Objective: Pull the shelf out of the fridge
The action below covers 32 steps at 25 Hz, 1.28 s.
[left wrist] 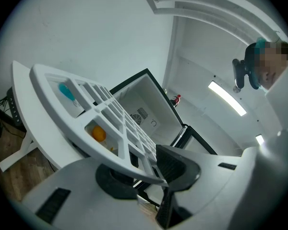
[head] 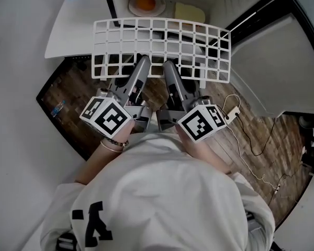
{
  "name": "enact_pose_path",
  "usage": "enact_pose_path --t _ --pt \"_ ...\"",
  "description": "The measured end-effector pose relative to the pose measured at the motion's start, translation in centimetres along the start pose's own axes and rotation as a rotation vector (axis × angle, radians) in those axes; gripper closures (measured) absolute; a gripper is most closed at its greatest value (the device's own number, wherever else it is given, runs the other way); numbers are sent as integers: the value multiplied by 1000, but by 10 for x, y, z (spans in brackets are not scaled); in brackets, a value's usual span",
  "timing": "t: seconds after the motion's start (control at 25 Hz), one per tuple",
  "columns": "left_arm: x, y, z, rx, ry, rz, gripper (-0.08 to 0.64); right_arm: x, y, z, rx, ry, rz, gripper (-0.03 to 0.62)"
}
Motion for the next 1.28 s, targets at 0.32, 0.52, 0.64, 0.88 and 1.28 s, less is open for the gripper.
enact_pose_path --t 0.32,0.52,0.64,0.88,1.28 --pt "14 58 1 12 4 14 445 -40 38 25 7 -8 -4 440" --pt "12 52 3 -6 8 -11 445 -33 36 23 -7 -28 7 439" --pt "12 79 1 -1 10 -8 445 -52 46 39 -8 -23 2 439" --pt "23 156 -3 29 8 26 446 -109 88 73 12 25 -20 439" --pt "40 211 8 32 5 53 446 -144 133 95 39 57 -27 439"
Point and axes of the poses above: the fingertips, and each gripper's own axes: y backward along the fingers, x to its right, z out of its underside, the point moved 3 cm from there along y, backward along the fingers, and after that the axes turned 3 degrees about -z, right-handed, at the moved point
